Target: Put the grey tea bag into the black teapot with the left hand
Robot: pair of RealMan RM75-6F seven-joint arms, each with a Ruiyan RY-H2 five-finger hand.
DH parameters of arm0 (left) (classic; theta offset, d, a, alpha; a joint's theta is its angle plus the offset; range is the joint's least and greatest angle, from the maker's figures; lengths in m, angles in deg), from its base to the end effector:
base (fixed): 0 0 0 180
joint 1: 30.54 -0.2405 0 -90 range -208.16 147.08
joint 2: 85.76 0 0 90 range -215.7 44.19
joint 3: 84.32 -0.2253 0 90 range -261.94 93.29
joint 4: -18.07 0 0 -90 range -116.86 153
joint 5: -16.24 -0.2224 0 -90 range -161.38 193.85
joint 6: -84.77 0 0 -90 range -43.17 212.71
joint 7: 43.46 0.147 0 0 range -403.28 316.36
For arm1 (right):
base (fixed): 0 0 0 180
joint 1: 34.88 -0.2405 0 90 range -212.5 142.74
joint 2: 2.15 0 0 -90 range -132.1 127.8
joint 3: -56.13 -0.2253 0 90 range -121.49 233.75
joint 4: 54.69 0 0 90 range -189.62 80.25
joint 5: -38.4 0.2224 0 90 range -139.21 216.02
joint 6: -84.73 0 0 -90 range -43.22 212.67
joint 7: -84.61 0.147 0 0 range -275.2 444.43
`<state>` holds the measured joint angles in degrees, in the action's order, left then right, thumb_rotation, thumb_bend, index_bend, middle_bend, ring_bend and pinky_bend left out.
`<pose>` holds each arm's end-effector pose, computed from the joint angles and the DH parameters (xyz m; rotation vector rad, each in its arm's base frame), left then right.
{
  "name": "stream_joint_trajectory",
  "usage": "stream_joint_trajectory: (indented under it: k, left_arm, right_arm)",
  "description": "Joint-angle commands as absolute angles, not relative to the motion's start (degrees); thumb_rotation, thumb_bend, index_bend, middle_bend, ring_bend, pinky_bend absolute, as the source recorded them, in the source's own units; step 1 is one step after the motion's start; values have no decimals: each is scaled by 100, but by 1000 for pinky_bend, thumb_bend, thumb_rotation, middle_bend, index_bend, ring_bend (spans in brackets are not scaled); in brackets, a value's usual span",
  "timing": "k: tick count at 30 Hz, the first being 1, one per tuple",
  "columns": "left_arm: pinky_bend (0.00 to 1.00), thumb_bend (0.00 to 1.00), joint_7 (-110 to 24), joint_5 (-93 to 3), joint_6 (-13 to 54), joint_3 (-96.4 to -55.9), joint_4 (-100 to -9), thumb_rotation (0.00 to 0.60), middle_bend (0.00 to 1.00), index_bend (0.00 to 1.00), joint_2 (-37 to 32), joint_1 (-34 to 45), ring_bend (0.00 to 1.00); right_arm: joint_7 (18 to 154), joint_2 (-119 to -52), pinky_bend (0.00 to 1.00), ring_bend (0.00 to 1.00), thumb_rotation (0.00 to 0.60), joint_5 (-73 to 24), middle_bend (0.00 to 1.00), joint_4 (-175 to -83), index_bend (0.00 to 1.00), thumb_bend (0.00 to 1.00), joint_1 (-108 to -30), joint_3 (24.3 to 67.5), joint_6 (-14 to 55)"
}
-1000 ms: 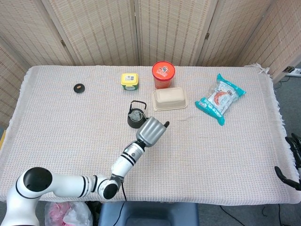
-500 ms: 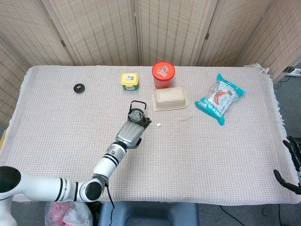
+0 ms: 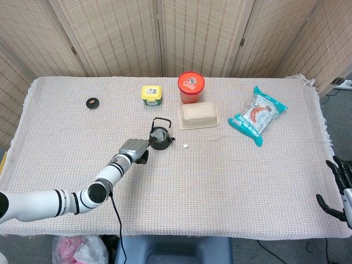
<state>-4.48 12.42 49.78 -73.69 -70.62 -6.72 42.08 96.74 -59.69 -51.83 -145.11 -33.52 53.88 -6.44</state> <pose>-0.0467 0.3782 -0.0270 -1.9624 -1.2954 -0.5396 -0.3064 -0.1482 0.1801 1.3201 -0.9137 0.9749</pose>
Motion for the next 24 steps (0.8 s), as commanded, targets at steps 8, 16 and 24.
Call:
stream_joint_trajectory:
  k: [8,16,24]
  left_arm:
    - [1000,903,-903,1137,5195,-7671,-6706,600,1000,0,-503,4563,1000]
    - [1000,903,-1193,1073,5396,-7913,-6425,600,1000,0,-373,4784,1000]
    - [1000,903,-1517,974,5576,-8095,-6151,600,1000,0,-322,4959,1000]
  right_arm:
    - [9671,-5963,0,0,600,-5103,0,-14521,0,260,-3385,5364,-569]
    - [9667,-5963,0,0,600,-5052,0,-14527,0,260,-3383,5346,-565]
    - [9621,-5973,0,0,600,-4983,0,-14547,0,260,-3389,5319,-544]
